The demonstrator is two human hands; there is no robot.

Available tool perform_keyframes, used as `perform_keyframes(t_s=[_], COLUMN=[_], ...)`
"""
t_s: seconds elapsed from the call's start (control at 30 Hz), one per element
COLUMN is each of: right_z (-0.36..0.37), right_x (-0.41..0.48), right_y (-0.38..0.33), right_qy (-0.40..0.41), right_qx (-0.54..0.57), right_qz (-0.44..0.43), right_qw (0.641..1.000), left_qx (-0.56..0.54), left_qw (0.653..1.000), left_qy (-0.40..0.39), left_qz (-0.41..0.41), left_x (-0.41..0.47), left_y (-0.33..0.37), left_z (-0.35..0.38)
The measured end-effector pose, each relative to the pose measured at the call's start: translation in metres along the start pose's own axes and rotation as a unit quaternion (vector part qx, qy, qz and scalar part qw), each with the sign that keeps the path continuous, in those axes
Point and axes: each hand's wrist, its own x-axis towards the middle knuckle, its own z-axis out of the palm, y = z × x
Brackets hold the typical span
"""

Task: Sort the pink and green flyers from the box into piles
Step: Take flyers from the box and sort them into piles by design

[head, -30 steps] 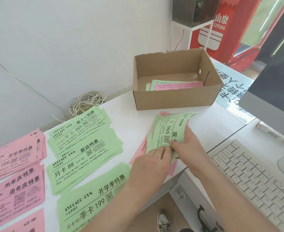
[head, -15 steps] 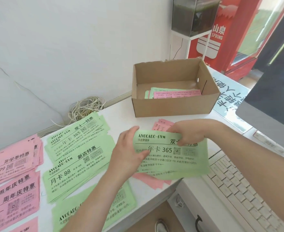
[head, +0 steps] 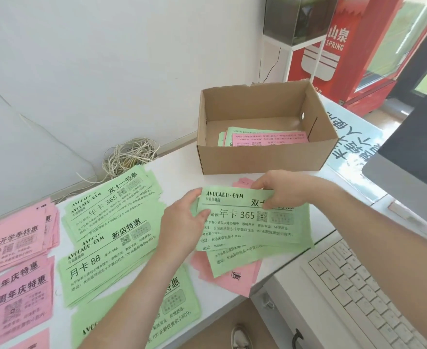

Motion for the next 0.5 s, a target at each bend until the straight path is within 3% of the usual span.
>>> perform_keyframes(t_s=[0.17, 0.27, 0.33, 0.4, 0.5], right_z=[0.038, 0.048, 0.055, 0.069, 0.089], right_x=[0.021, 0.008, -0.010, -0.025, -0.039], right_y=[0.015, 0.020, 0.017, 0.013, 0.013], right_qy=[0.146, 0.247, 0.249, 0.194, 0.184], right_qx=[-0.073, -0.123, -0.052, -0.035, 0.015], right_qz=[0.052, 0.046, 0.048, 0.065, 0.117], right_qw=[0.985, 0.960, 0.966, 0.978, 0.976], left_qx=[0.199, 0.235, 0.258, 0.285, 0.276], left_qw=[0.978, 0.969, 0.958, 0.945, 0.928], left_qy=[-0.016, 0.009, 0.046, 0.078, 0.025], left_qz=[0.064, 0.080, 0.114, 0.141, 0.247], left_x=[0.009, 0.009, 0.010, 0.012, 0.011], left_y=[-0.017, -0.022, -0.027, -0.028, -0.021], left_z=[0.027, 0.033, 0.036, 0.036, 0.039])
